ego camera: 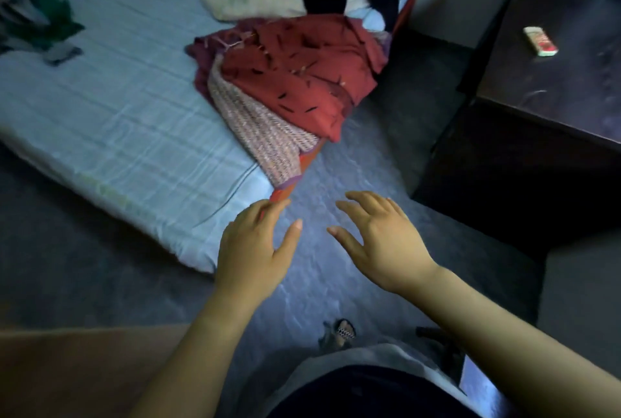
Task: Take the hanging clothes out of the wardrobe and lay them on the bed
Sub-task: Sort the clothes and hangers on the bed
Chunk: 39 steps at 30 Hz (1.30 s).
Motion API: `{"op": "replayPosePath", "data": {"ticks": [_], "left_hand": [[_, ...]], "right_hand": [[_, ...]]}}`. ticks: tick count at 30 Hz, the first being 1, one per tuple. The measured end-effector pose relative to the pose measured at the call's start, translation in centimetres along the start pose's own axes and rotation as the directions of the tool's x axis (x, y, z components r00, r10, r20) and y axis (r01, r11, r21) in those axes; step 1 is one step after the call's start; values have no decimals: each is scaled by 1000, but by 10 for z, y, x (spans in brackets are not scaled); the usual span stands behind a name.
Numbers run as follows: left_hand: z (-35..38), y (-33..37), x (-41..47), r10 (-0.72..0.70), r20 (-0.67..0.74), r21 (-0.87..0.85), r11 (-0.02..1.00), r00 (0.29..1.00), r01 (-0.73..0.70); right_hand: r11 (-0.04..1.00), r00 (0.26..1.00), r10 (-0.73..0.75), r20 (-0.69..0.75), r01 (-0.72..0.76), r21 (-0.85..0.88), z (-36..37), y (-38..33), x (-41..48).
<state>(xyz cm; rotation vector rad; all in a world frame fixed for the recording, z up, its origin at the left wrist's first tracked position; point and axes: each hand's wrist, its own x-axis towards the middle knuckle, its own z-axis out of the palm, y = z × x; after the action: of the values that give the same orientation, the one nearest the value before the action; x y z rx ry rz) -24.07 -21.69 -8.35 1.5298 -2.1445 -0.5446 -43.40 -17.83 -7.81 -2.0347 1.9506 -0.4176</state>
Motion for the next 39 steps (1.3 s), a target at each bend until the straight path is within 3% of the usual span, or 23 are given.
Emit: {"op": "replayPosePath", "data": {"ticks": [5,15,19,28,39], "left_hand": [[32,27,110,112,68,-13,994,991,-111],[39,-18,331,83,137,14,996,987,-86],[50,-15,438,130,170,57,988,977,-141],[166,51,634,261,231,-27,965,937,-263],[229,141,869,108,113,0,994,988,-108]], "right_hand": [[992,991,124,-46,-123,9,-19,60,67],[988,990,134,-43,-131,81,-31,103,292],[981,985,165,-56,-159,108,-49,132,380],[928,922,368,-118,-355,114,-102,288,503],[983,980,171,-98,-163,83,-207,453,719]]}}
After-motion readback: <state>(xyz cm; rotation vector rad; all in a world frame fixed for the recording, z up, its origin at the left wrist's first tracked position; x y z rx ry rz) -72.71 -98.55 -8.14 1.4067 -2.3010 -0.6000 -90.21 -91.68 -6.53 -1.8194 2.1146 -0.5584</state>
